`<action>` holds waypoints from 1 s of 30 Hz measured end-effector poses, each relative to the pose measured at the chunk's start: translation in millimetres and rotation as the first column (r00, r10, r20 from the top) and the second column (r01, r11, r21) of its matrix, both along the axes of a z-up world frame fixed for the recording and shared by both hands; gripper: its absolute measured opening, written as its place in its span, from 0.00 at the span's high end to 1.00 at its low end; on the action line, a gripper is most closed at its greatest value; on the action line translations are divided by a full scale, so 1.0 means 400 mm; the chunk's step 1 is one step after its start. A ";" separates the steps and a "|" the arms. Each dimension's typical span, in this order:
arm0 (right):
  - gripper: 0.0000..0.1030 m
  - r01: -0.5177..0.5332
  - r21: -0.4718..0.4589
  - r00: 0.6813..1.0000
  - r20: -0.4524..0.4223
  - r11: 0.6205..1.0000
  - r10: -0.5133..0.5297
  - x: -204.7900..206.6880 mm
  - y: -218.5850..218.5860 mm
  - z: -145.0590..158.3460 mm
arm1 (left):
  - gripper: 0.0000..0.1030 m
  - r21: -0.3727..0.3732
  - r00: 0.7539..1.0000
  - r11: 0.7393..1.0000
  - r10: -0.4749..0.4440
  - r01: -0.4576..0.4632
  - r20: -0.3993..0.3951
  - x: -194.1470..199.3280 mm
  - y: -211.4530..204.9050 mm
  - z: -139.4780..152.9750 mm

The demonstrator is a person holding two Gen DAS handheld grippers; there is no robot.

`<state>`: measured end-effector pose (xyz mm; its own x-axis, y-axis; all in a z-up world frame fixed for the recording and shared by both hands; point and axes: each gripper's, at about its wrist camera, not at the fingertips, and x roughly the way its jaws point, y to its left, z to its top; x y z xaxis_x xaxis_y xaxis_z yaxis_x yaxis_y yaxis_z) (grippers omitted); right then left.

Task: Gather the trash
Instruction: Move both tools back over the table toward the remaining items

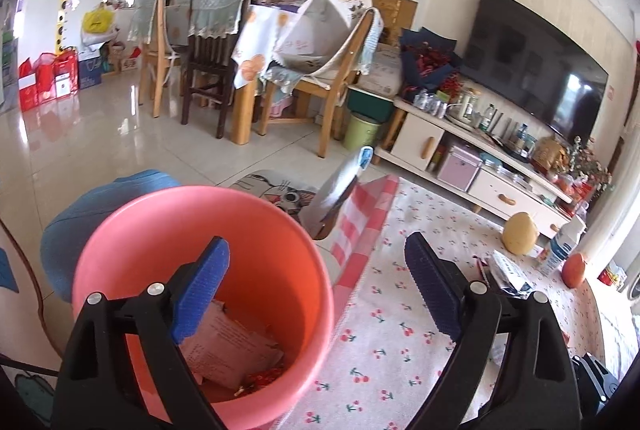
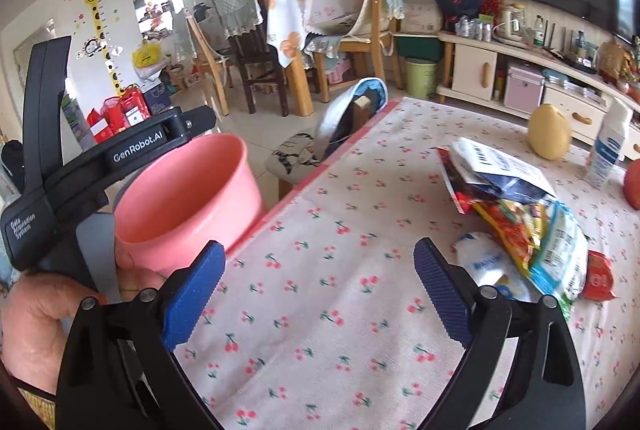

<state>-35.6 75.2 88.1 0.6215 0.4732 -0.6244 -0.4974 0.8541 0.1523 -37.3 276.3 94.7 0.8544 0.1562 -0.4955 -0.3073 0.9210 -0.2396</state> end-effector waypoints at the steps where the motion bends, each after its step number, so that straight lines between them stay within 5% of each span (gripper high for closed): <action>1: 0.08 0.006 -0.006 1.000 0.006 1.000 -0.006 -0.006 -0.013 -0.002 | 0.12 -0.003 1.000 1.000 -0.016 0.016 0.009 0.000 -0.012 0.002; 18: 0.05 0.088 0.083 0.996 0.021 0.993 -0.090 -0.066 -0.270 -0.011 | 0.12 0.050 0.977 0.976 -0.212 0.214 -0.035 0.012 -0.216 0.017; 30: 0.05 0.124 0.164 0.991 -0.078 0.979 -0.112 -0.041 -0.412 -0.018 | 0.12 0.116 0.938 0.933 -0.328 0.340 -0.115 0.034 -0.360 -0.035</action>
<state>-51.9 -89.8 80.8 0.6379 0.5008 -0.5851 -0.3781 0.8655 0.3285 -23.7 132.2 80.8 0.8203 -0.0609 -0.5687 0.0087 0.9955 -0.0940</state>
